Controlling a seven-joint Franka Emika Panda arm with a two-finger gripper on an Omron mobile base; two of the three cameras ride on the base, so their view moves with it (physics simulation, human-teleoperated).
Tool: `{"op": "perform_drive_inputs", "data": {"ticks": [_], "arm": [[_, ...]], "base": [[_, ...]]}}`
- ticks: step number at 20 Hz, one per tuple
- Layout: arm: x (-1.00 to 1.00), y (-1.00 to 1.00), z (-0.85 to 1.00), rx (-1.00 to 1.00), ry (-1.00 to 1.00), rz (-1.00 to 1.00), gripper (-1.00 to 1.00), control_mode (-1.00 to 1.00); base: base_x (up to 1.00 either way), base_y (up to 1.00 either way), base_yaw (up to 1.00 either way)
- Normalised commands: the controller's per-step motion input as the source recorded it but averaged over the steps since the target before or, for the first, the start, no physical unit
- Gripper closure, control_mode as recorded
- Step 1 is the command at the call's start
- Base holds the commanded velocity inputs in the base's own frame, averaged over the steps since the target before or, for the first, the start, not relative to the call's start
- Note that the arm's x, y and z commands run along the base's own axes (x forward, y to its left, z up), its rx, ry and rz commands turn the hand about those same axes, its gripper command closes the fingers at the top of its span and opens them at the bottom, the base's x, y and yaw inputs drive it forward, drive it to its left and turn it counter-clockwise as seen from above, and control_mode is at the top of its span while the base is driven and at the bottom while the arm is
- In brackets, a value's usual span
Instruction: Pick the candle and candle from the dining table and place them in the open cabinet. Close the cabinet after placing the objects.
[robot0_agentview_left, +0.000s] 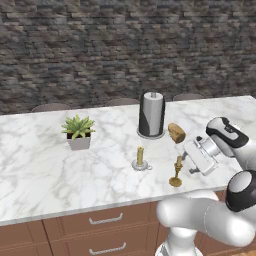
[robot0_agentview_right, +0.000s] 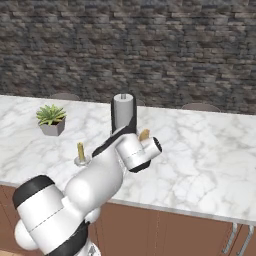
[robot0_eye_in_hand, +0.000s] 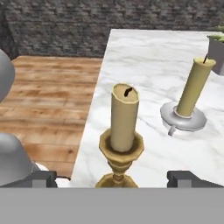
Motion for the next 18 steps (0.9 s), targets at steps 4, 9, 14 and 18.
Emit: {"op": "perform_drive_inputs", "data": {"ticks": [4,9,14,18], "arm": [[0.18,0.00,-0.13,0.00,0.01,0.00,-1.00,-1.00],[0.12,0.00,-0.14,0.00,0.01,0.00,-1.00,-1.00],[0.06,-0.03,-0.13,0.00,0.01,0.00,-1.00,-1.00],[-0.12,-0.06,-0.08,0.00,0.00,0.00,-1.00,-1.00]], "base": [[0.00,0.00,0.00],[0.00,0.00,0.00],[0.00,0.00,0.00],[0.00,0.00,0.00]]}}
